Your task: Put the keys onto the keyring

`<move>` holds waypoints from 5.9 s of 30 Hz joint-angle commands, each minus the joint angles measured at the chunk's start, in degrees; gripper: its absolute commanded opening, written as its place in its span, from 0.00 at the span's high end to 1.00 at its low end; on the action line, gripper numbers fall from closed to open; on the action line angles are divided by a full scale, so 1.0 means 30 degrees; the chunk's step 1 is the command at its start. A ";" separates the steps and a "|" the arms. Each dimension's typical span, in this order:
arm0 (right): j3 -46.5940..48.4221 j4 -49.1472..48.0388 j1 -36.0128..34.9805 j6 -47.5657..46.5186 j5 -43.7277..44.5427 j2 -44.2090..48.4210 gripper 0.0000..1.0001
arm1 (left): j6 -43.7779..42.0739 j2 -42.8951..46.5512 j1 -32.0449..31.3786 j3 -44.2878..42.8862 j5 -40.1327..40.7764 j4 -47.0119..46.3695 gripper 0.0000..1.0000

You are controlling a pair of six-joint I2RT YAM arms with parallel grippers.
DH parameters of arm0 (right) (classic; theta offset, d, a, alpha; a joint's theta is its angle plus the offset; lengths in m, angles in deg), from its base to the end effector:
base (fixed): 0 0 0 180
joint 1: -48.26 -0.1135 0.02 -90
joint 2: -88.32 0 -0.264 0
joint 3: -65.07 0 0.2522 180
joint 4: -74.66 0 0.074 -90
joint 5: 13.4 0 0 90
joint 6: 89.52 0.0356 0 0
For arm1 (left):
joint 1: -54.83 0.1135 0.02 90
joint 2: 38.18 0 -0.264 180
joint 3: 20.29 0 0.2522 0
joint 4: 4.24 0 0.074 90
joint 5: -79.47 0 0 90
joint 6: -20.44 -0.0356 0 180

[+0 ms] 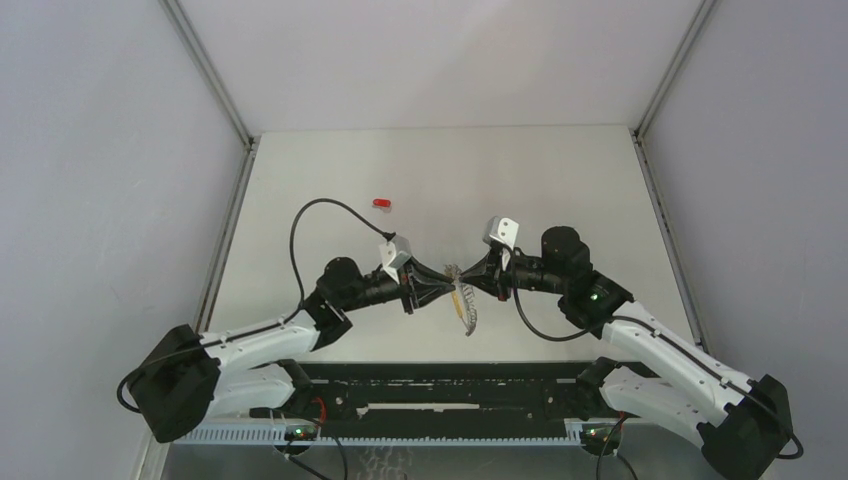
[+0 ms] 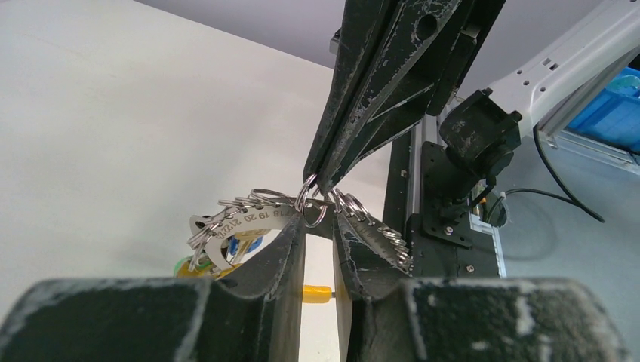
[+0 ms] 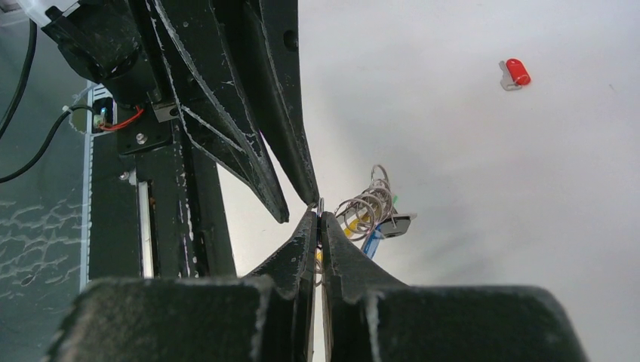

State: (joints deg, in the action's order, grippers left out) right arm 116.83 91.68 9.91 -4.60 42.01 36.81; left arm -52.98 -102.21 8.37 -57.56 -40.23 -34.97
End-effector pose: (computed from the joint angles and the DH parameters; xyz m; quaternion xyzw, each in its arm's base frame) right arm 0.1496 0.1442 0.2914 -0.4483 0.6464 0.3917 0.4773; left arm 0.1486 -0.1820 0.2446 0.3511 0.5888 -0.5185 0.5111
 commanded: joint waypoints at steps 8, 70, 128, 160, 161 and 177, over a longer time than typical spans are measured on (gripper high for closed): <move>0.0888 -0.1029 -0.0249 0.0027 0.0027 0.0497 1.00 | 0.0500 -0.0495 -0.0333 -0.1798 -0.0533 -0.0989 0.76; -0.0596 -0.0451 -0.0782 0.2970 0.6557 -0.9365 0.92 | 0.5094 -0.2783 0.0728 0.1843 0.7548 0.1267 0.37; -0.1371 0.2082 0.3687 0.4990 0.7838 -0.2582 0.52 | -0.6779 -1.4413 -0.1632 -1.5407 1.0376 2.3259 0.63; -0.2670 -0.3175 0.1820 -0.0813 0.0178 -0.4514 0.57 | -1.1283 -0.4920 -0.1420 -0.5949 0.9917 1.3573 1.00; -0.2862 -0.3576 0.1484 -0.1256 0.0256 -0.4460 0.57 | -1.1296 -0.4615 -0.1280 -0.5734 0.9442 1.3420 1.00; -0.5750 -1.0273 -0.1309 -0.3446 0.2922 -0.4590 0.67 | -0.9466 -0.1984 0.1664 -0.2878 0.4082 0.9886 1.00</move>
State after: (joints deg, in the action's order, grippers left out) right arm 102.12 71.64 6.35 -13.74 48.06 21.29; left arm -83.78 -110.67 12.04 -67.50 -22.09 1.93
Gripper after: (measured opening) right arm 0.348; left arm 0.014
